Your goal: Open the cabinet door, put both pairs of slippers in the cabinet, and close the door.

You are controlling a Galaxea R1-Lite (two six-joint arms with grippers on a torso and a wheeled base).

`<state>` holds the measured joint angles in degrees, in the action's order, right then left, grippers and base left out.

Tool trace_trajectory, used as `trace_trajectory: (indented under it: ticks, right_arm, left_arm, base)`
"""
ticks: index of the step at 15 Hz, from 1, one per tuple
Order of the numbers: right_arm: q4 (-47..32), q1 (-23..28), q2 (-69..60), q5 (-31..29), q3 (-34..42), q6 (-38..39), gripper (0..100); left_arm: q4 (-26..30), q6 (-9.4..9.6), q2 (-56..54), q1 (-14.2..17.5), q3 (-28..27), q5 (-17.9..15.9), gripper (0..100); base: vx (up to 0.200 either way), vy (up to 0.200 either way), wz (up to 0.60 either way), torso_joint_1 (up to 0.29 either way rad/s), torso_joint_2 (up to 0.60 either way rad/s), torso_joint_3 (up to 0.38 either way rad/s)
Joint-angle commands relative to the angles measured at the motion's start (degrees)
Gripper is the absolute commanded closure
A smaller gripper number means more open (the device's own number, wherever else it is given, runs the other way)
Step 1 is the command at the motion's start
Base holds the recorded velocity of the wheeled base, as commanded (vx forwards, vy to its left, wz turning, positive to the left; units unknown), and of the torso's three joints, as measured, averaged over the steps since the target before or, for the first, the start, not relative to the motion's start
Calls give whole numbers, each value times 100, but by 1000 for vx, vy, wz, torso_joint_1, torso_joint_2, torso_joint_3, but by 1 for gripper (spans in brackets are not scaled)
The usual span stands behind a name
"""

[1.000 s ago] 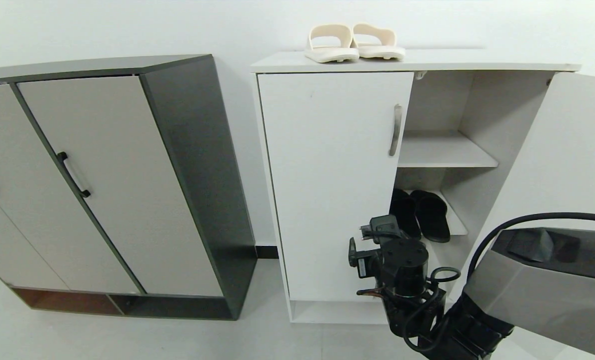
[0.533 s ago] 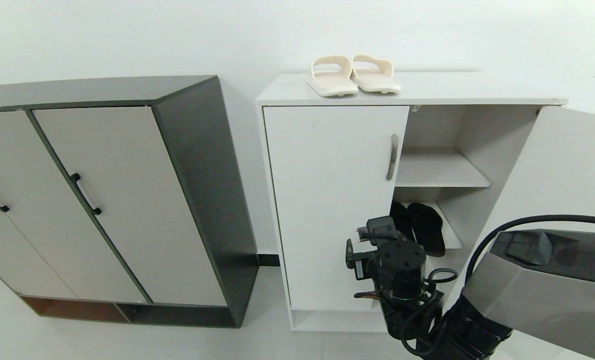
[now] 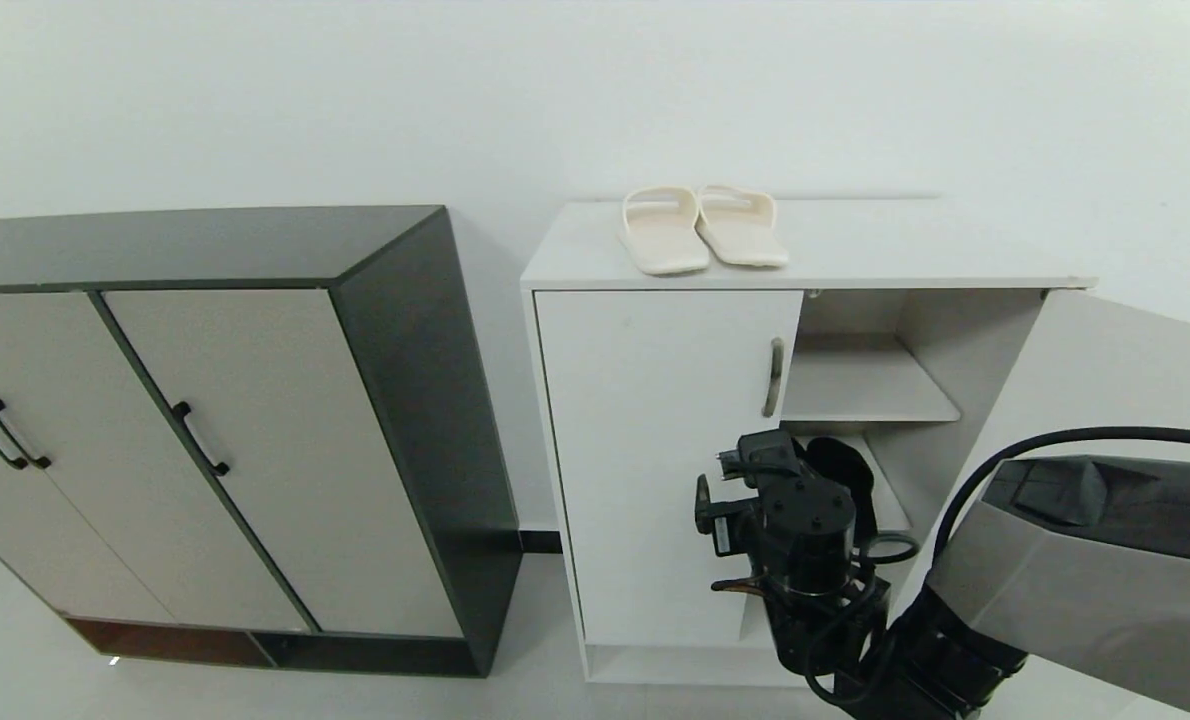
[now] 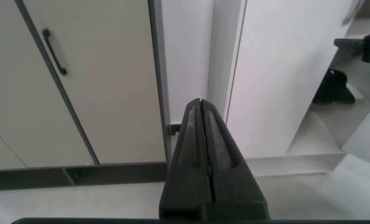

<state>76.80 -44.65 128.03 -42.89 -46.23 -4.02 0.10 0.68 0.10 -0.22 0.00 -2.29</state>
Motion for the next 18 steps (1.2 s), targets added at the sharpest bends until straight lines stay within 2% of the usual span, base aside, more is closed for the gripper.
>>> trace_trajectory:
  ticks: [1, 9, 18]
  right_arm:
    - [2, 1, -6, 0, 0, -2, 0]
    - [10, -8, 3, 0, 0, -72, 0]
    - [19, -8, 3, -18, 26, -64, 0]
  left_arm:
    - [-1, 2, -1, 4, 0, 1, 100]
    - [-1, 2, -1, 4, 0, 1, 100]
    - [-1, -7, -1, 4, 0, 1, 100]
  base:
    - [0, 0, 0, 173, -491, -320]
    - [0, 0, 0, 191, -503, -306]
    - [0, 0, 0, 249, -570, -327]
